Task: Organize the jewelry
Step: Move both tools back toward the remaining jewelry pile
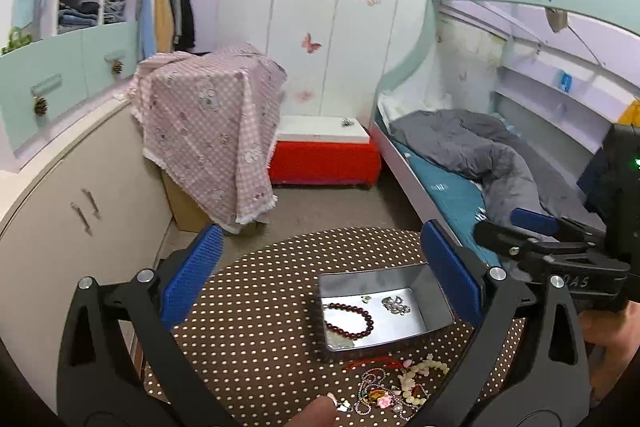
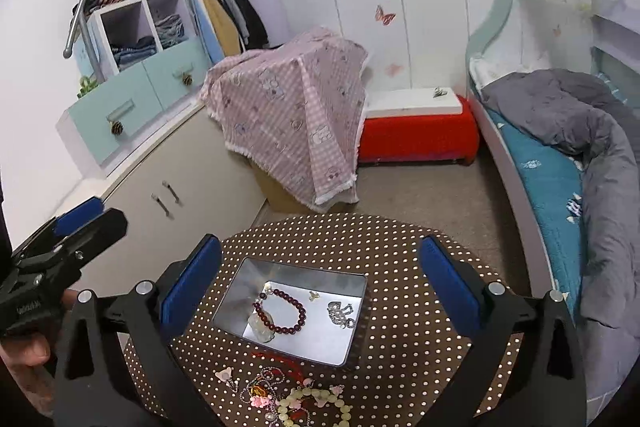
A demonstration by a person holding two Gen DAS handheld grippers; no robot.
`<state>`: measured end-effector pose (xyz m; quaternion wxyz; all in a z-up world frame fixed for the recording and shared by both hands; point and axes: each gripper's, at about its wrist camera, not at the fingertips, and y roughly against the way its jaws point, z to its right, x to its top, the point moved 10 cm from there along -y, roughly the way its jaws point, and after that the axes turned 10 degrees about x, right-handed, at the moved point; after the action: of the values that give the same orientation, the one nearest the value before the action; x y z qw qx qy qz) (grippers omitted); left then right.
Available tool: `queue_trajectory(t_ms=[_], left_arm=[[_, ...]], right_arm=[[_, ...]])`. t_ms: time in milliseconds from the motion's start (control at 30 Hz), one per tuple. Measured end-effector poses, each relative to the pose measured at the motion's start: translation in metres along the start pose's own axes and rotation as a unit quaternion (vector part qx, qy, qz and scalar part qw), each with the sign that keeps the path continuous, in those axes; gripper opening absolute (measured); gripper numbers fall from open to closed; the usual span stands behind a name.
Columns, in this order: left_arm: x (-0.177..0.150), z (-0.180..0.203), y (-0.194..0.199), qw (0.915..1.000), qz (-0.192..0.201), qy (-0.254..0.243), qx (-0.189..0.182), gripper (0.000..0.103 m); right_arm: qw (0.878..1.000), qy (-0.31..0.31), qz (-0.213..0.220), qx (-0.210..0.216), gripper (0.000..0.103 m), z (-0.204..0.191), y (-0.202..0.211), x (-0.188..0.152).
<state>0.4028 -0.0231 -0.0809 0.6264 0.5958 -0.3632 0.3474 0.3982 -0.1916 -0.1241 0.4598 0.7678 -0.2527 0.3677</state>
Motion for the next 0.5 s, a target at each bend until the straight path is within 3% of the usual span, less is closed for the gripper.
queue_trajectory(t_ms=[500], left_arm=[[0.010, -0.014, 0.065, 0.9976, 0.065, 0.000, 0.026, 0.097]], right_arm=[[0.998, 0.034, 0.057, -0.008, 0.095, -0.034, 0.054, 0.019]])
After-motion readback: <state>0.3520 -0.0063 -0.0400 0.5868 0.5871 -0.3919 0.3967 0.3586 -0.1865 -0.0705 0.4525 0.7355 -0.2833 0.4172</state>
